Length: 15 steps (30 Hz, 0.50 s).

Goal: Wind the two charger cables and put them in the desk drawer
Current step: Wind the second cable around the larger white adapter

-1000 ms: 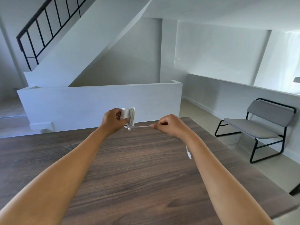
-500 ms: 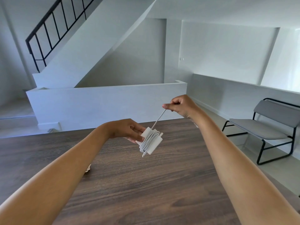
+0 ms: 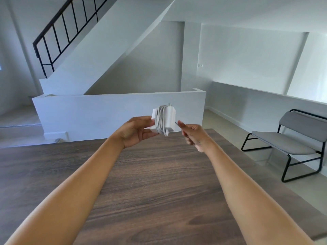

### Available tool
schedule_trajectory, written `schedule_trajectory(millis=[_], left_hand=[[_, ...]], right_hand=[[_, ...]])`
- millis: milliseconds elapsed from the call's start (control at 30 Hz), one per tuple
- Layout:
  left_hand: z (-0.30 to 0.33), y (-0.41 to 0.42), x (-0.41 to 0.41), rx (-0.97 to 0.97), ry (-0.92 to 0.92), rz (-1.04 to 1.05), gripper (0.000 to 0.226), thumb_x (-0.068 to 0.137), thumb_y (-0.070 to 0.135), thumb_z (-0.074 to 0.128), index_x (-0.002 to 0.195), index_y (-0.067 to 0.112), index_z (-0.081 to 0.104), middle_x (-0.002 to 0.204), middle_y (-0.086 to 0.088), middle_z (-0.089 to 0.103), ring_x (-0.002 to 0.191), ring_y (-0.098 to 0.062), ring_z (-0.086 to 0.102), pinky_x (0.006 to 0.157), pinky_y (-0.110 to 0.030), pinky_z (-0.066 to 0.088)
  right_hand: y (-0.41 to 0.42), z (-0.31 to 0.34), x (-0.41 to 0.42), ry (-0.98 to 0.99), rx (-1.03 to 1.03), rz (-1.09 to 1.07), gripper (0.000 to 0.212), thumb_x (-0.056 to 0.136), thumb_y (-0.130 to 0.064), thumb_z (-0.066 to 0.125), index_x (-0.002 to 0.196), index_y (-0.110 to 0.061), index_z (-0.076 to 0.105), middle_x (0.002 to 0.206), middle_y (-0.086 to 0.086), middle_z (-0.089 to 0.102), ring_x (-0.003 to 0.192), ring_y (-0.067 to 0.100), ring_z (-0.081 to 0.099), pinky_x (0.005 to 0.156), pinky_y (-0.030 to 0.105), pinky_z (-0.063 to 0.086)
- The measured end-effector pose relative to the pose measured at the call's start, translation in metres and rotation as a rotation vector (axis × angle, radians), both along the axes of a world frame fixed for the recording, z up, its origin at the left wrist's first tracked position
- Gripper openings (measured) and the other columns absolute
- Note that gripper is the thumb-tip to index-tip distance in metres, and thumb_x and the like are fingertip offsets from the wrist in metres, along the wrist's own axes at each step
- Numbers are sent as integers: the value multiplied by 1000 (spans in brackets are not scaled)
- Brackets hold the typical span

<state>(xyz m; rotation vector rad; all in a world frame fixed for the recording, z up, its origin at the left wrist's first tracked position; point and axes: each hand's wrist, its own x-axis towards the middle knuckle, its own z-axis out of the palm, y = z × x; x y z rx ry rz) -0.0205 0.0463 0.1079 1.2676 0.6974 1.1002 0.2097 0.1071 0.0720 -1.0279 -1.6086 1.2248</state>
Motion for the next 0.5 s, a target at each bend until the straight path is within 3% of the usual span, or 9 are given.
schedule_trajectory(millis=[100,200,367,500], left_hand=[[2,2,10,-77,-188,179,19,72,10,74,88,0,74,86,-14,74,78,-23,73,71,-27,60],[0,8,13,-164,-290,348,14,85,4,61,96,-5,63,83,-16,74,76,-23,73,70,-28,60],[-12,16,6,-250,-280,506,11,88,3,60,98,-4,58,88,-18,69,79,-25,70,73,-32,60],[-18,19,2,-296,-309,576,5,90,3,59,93,1,56,90,-14,62,80,-23,65,72,-33,59]], right_hand=[[-12,-17,-14,37,-69,64,47,89,-47,56,56,-16,47,44,-6,37,38,10,27,41,18,27],[-22,-26,-23,37,-107,110,44,92,-45,54,61,-14,51,45,-6,36,38,9,27,41,18,27],[-40,-22,-32,-45,-62,83,37,97,-32,53,66,-11,58,48,-5,36,42,8,31,46,19,29],[-49,-15,-36,-211,43,21,26,96,-24,55,79,-12,70,55,-4,50,44,5,43,48,17,38]])
